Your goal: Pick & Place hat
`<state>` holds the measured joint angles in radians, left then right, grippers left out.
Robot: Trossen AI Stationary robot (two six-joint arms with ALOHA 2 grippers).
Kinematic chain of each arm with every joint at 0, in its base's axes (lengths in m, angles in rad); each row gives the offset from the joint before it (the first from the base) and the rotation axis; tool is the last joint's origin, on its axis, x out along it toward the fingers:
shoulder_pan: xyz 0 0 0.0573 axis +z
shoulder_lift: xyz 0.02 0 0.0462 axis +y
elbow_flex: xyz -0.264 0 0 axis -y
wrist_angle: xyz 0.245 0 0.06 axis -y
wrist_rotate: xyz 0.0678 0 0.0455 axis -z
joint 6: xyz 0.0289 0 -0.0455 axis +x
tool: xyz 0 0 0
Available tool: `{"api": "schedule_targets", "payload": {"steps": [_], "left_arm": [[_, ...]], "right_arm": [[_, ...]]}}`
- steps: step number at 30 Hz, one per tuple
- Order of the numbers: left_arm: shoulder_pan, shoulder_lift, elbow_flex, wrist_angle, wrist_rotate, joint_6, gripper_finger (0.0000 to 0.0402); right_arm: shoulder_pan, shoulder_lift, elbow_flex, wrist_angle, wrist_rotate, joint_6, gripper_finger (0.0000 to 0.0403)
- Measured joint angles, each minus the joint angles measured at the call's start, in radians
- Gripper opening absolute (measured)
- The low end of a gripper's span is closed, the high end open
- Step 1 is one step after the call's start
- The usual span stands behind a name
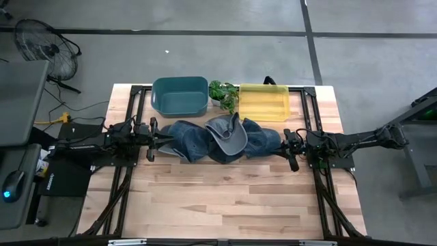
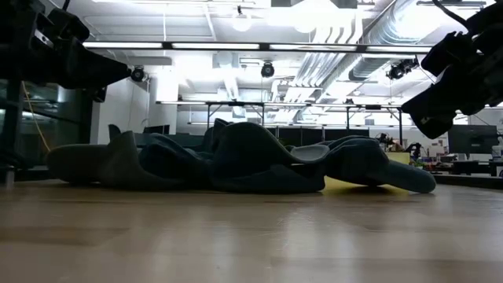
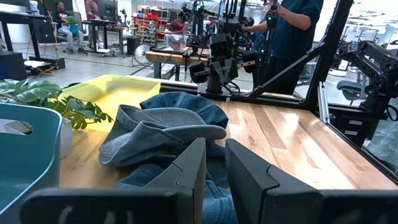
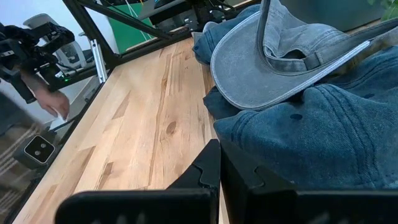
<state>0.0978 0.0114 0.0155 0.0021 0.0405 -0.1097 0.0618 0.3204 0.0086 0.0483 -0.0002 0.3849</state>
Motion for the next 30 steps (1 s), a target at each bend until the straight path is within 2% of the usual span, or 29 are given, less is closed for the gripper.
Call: {"api": "schedule_targets", "payload": {"steps": [22,30], "left_arm": [[0.000,0.000,0.000,0.000,0.000,0.000,0.0060],[0.000,0.000,0.000,0.000,0.000,0.000,0.0060]], "right_arm": [[0.000,0.000,0.000,0.000,0.004,0.000,0.0000],[-0.003,0.000,0.000,0.009,0.201,-0.142,0.0000]]}}
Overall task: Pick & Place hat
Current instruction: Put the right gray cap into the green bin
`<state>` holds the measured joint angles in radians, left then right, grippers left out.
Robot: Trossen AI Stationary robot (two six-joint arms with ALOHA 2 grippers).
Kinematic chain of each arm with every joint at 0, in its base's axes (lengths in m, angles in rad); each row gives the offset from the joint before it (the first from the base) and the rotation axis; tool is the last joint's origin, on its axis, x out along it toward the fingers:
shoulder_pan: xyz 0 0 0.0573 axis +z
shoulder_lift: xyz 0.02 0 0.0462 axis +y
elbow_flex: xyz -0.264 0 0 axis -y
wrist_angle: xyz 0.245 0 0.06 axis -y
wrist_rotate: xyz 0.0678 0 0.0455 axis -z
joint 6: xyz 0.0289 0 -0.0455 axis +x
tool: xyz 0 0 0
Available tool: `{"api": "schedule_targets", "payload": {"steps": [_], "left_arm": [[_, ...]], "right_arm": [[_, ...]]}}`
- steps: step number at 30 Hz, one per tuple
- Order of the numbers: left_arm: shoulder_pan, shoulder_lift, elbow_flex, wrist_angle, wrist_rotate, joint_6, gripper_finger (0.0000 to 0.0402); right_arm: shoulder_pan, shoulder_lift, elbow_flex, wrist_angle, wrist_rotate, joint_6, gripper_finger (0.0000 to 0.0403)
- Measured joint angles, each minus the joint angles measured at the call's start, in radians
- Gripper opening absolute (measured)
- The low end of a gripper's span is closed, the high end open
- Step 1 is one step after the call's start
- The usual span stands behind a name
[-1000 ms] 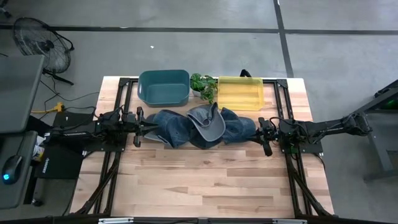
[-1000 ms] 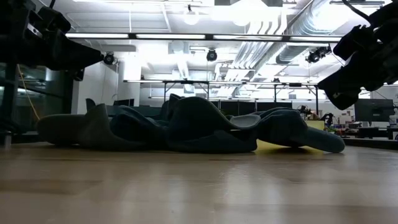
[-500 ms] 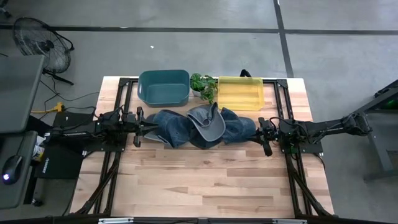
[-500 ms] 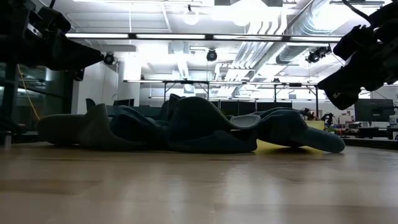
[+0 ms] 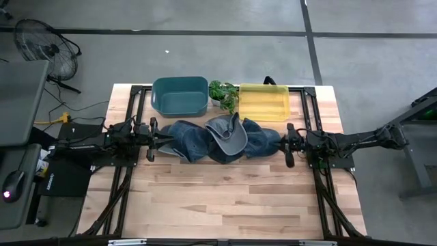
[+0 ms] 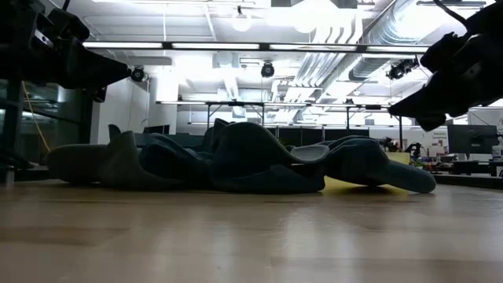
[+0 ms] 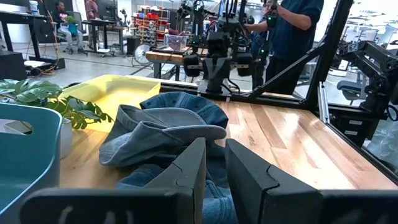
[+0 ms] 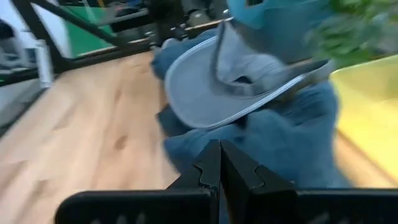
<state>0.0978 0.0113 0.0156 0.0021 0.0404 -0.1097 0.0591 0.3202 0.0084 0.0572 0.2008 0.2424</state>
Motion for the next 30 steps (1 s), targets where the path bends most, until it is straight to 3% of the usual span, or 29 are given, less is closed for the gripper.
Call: {"api": "schedule_targets", "payload": {"steps": [11,19,23,30], "left_arm": [[0.000,0.000,0.000,0.000,0.000,0.000,0.0060],[0.000,0.000,0.000,0.000,0.000,0.000,0.0060],[0.000,0.000,0.000,0.000,0.000,0.000,0.0060],[0.000,0.000,0.000,0.000,0.000,0.000,0.0060]], "right_arm": [[0.000,0.000,0.000,0.011,0.017,0.005,0.0000],[0.000,0.000,0.000,0.023,0.033,0.151,0.0000],[0.000,0.000,0.000,0.027,0.131,0.222,0.0000],[0.000,0.000,0.000,0.037,0.161,0.360,0.0000]]}}
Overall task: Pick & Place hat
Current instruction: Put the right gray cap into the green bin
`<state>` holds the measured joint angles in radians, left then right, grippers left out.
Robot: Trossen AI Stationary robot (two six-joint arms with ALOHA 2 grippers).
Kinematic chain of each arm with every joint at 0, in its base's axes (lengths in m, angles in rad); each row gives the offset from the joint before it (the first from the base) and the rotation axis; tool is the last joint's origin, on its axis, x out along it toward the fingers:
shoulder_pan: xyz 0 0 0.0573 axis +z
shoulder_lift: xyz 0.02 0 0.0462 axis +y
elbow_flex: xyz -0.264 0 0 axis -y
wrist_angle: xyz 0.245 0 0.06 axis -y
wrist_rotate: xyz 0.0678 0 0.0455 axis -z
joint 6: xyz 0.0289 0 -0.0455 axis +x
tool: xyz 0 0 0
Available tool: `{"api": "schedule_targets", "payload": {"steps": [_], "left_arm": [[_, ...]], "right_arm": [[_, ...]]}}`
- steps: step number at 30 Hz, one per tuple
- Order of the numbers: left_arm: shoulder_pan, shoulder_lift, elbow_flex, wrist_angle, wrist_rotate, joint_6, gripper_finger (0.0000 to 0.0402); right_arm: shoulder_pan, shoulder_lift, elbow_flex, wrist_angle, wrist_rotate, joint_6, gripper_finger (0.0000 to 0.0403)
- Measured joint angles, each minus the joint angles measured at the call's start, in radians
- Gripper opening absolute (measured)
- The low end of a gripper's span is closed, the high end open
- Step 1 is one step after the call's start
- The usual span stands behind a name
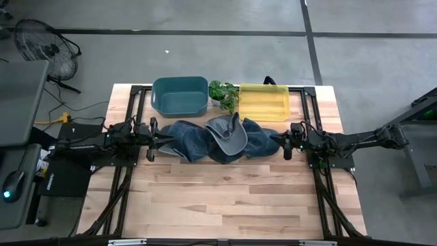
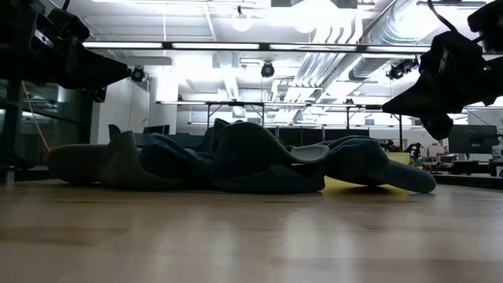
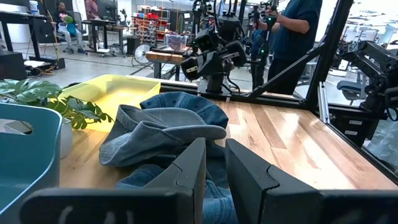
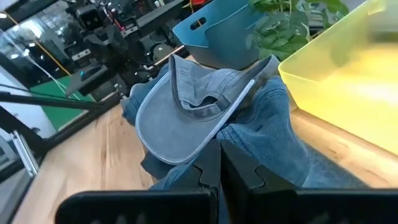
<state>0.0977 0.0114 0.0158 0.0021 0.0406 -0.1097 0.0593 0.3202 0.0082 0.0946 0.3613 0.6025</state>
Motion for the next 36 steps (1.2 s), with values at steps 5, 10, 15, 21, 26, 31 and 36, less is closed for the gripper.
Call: {"api": "schedule_targets", "payload": {"steps": [5,10,15,21,26,31,36], "left_arm": [[0.000,0.000,0.000,0.000,0.000,0.000,0.0060],[0.000,0.000,0.000,0.000,0.000,0.000,0.0060],[0.000,0.000,0.000,0.000,0.000,0.000,0.0060],[0.000,0.000,0.000,0.000,0.000,0.000,0.0060],[0.000,0.000,0.000,0.000,0.000,0.000,0.0060],[0.000,0.000,0.000,0.000,0.000,0.000,0.0060],[0.000,0.000,0.000,0.000,0.000,0.000,0.0060]], "right_arm": [[0.000,0.002,0.010,-0.006,0.006,-0.006,0.0000],[0.000,0.034,0.081,-0.003,0.037,-0.072,0.0000],[0.000,0.148,0.185,-0.106,0.047,-0.177,0.0000],[0.000,0.320,0.329,-0.141,-0.048,-0.324,0.0000],[0.016,0.464,0.428,-0.157,-0.177,-0.445,0.0000],[0.081,0.616,0.487,-0.178,-0.170,-0.457,0.0000],[0.177,0.755,0.540,-0.188,-0.170,-0.589,0.0024]]}}
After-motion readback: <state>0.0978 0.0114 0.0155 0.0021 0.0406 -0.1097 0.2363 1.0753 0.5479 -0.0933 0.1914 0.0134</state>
